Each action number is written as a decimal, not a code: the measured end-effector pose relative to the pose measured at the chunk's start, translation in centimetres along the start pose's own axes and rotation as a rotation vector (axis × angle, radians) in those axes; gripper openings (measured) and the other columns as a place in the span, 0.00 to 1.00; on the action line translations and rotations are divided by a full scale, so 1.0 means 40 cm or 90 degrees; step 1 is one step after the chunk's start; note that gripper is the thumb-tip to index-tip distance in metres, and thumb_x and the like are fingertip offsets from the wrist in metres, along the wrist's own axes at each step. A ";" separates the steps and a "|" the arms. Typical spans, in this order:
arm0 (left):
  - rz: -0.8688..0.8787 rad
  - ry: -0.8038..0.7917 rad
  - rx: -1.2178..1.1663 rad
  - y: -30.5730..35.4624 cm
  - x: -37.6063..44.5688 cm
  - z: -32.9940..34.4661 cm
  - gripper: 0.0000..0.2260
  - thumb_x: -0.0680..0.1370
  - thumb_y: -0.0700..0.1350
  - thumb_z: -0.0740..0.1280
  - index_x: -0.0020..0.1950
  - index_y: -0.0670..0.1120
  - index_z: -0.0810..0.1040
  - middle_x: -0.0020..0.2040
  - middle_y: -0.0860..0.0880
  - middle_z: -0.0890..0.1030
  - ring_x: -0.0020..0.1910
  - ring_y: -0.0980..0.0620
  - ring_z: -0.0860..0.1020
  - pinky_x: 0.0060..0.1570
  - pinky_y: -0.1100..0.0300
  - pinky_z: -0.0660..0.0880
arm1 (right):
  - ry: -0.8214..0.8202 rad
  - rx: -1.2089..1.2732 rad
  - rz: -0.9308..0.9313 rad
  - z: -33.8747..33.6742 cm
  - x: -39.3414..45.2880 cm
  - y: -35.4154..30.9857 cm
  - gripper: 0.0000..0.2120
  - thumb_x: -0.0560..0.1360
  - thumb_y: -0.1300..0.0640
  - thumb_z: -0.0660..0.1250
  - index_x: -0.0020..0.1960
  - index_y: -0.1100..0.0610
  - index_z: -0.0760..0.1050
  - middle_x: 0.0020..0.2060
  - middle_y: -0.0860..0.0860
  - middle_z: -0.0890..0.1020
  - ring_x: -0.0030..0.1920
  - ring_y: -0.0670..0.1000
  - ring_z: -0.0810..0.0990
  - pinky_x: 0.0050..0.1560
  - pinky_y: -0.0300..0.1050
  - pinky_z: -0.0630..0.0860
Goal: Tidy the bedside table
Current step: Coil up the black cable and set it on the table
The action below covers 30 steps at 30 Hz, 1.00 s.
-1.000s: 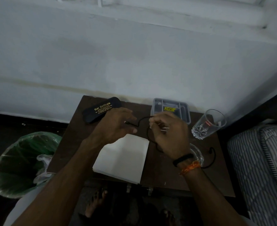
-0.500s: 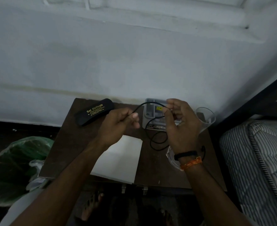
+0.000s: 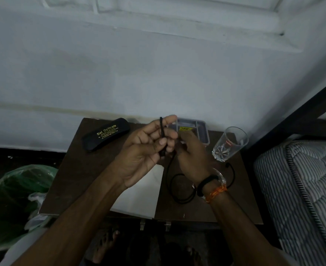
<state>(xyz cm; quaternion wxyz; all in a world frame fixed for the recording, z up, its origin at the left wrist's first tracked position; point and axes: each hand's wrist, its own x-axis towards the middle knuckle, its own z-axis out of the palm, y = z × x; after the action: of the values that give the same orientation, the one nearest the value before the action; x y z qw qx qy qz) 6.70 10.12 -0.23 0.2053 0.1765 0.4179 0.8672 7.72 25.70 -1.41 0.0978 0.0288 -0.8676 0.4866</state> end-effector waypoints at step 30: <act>0.208 -0.068 0.854 -0.055 0.009 -0.122 0.24 0.76 0.28 0.60 0.72 0.38 0.69 0.63 0.45 0.79 0.62 0.55 0.77 0.64 0.56 0.73 | -0.127 -0.126 -0.140 -0.041 -0.018 -0.001 0.13 0.82 0.53 0.59 0.42 0.54 0.76 0.36 0.49 0.81 0.36 0.48 0.78 0.40 0.47 0.73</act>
<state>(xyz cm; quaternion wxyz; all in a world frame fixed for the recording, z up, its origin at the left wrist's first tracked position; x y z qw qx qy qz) 4.51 8.36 -4.80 -0.0609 0.3685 0.8214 0.4311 8.64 27.03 -0.69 0.0659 0.1619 -0.9083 0.3801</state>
